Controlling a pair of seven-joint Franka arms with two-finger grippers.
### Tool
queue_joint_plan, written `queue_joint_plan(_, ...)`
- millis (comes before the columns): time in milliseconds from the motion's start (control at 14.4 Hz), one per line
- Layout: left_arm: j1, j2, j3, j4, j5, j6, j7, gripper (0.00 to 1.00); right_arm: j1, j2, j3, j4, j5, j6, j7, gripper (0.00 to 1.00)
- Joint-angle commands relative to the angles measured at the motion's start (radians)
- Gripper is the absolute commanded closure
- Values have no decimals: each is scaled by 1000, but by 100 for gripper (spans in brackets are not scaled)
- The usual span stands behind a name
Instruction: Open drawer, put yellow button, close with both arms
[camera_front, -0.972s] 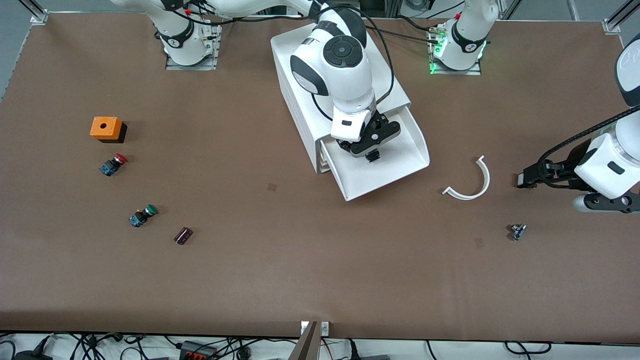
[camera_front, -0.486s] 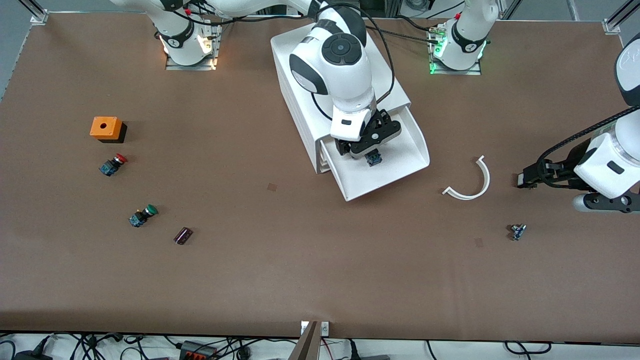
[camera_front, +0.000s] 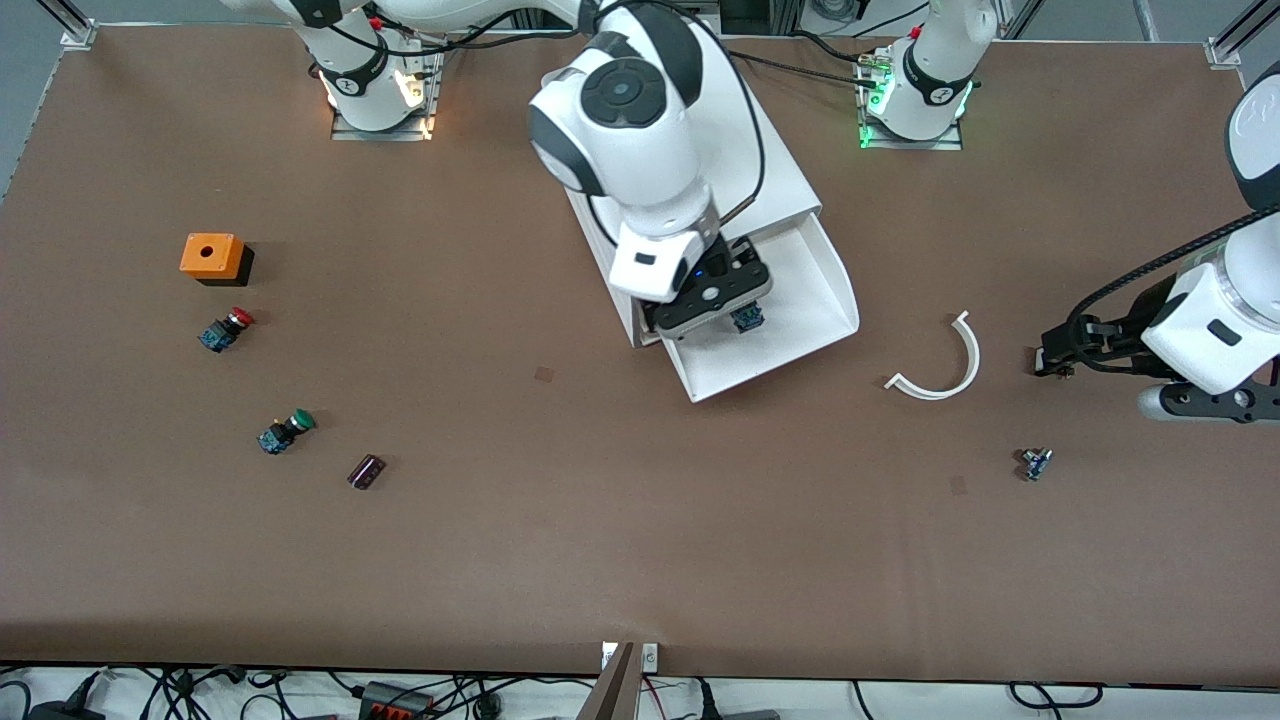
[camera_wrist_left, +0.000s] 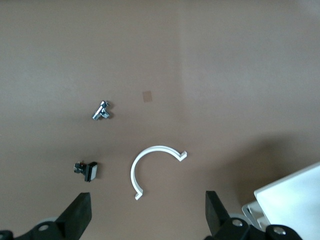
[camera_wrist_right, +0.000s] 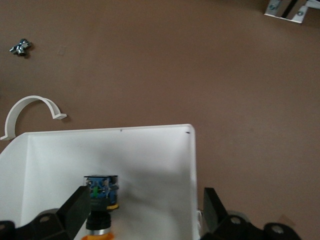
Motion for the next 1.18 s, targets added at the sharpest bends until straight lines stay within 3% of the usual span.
queue_joint_plan(0,7,-21,-24,-3,12,-27,-12,0,-35,-34,-35,-6,-51,-72,12,0)
queue_joint_plan(69,10,-19,-26,-3,11,-24,-12,0,-43,-34,-52,-23,-88,-79,6,0)
queue_joint_plan(556,7,-31,-44,-15,-21,-36,-16,0,-273,-51,-54,-52,-85,-298,-14,0)
queue_joint_plan(694,-19,-13,-44,-79,-21,51,-44,0,-330,-93,-51,-134,-84,-303,-43,0)
queue_joint_plan(903,-64,-11,-54,-216,-48,238,-252,0,-409,-168,-49,-279,-53,-264,-47,0)
queue_joint_plan(1111,-150,-4,-61,-326,-48,419,-444,0,-475,-193,-57,-308,-52,-285,-136,0)
